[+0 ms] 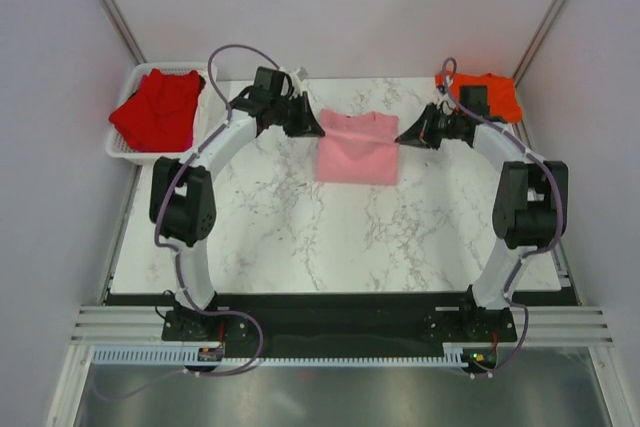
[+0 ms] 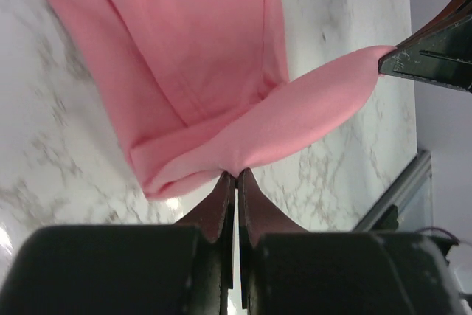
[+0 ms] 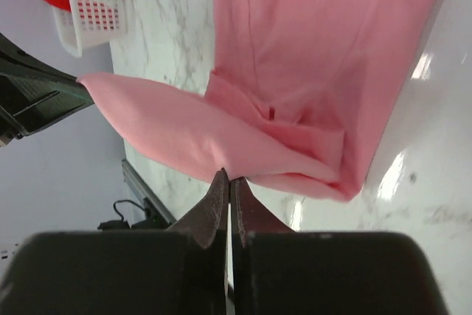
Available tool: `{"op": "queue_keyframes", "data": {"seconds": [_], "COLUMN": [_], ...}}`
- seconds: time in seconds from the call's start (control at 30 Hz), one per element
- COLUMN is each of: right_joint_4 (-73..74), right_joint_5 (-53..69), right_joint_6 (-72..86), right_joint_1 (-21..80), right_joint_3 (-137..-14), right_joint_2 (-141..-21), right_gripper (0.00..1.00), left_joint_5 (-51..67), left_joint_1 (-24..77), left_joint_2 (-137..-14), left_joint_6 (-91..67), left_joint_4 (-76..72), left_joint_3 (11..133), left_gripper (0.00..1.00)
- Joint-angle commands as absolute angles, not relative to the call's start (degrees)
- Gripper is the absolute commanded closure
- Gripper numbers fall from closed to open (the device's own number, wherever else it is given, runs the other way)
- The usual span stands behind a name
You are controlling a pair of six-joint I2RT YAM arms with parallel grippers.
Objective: Fold and stack the t-shirts
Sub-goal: Fold the tshirt
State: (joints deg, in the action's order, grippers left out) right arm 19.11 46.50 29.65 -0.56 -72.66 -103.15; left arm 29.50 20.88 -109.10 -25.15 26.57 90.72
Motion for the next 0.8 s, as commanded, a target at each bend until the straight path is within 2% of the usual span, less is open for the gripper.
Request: {"op": "queue_keyframes", "data": {"seconds": [0.0,0.13,0.17,0.2,0.23,0.3,0.43,0.53,0.7,0.77], "right_joint_4": [14.5,11.3,9.0,8.1,7.6,7.6,8.2,11.6,17.2,17.1], "right_joint_5": [46.1,44.4,44.3,44.1,43.9,42.5,43.2,42.9,43.1,43.2], "right_joint_6": [27.9,29.0,30.0,30.8,30.0,27.9,26.5,23.3,19.0,19.3], "right_joint_1": [-1.6,-1.6,-1.5,-1.3,-1.1,-0.4,-0.4,-1.1,-2.0,-1.9], "right_joint_3": [-86.1,-98.1,-99.9,-103.2,-104.8,-108.2,-107.8,-105.0,-99.2,-98.0], "right_joint_2": [-109.5,-122.0,-124.1,-125.9,-128.7,-130.2,-128.9,-127.2,-126.9,-127.3], "right_gripper": [1.0,0.97,0.92,0.66,0.56,0.39,0.38,0.37,0.36,0.35], "left_joint_5": [27.4,27.7,27.0,26.5,25.2,23.9,21.3,21.0,29.3,37.7], "left_joint_1": [18.8,17.8,17.8,17.9,17.9,18.1,18.2,18.2,18.5,18.7], "left_joint_2": [-115.7,-127.4,-129.5,-133.0,-134.1,-135.1,-133.8,-130.9,-126.4,-125.0], "left_joint_6": [-20.1,-15.4,-14.7,-13.5,-13.3,-13.0,-14.1,-14.8,-12.1,-11.0], "left_joint_4": [23.6,24.1,24.4,24.1,23.5,21.7,20.9,21.0,23.5,24.2], "left_joint_3": [103.0,119.1,122.2,126.4,127.6,127.8,125.5,121.7,114.4,111.7], "left_gripper": [0.98,0.95,0.85,0.77,0.55,0.46,0.42,0.42,0.44,0.46]}}
